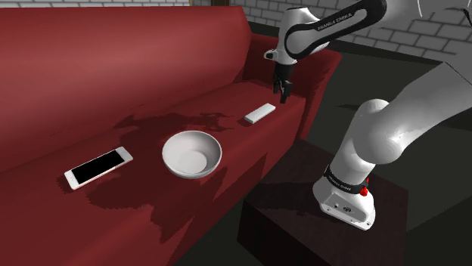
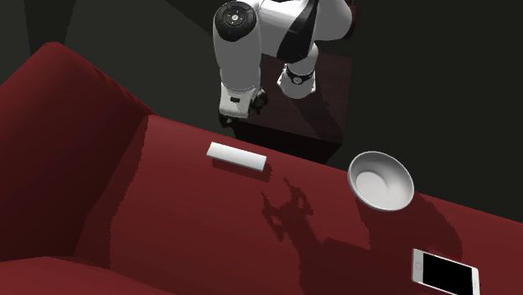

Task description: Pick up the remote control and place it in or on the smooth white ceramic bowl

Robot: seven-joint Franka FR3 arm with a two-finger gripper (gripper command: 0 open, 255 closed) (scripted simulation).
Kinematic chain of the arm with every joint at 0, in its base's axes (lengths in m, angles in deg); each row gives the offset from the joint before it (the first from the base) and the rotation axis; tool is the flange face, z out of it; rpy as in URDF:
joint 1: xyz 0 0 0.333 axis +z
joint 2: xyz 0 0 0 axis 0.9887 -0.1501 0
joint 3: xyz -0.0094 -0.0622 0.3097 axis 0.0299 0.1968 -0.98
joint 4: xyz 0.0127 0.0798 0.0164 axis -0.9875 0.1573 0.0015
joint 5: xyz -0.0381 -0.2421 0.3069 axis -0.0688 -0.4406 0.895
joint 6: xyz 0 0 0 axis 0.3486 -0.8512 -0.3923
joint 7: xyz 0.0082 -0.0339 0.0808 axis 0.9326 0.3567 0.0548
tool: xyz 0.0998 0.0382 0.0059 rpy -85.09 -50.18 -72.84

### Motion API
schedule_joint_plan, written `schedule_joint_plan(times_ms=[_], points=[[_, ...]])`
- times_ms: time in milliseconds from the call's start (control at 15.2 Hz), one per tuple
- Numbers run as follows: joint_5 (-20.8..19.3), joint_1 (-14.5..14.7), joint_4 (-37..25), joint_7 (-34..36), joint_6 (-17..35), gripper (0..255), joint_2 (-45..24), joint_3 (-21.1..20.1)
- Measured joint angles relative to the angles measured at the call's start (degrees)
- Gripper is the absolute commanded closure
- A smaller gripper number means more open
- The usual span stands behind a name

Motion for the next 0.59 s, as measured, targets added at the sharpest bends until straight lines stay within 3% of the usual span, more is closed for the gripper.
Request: schedule_joint_plan(times_ms=[264, 594], points=[[2.9, 5.2, -2.0, -15.5, 9.6, 0, -9.6, 6.8], [13.1, 11.8, -5.7, -36.8, 18.3, 0, -21.7, 12.9]])
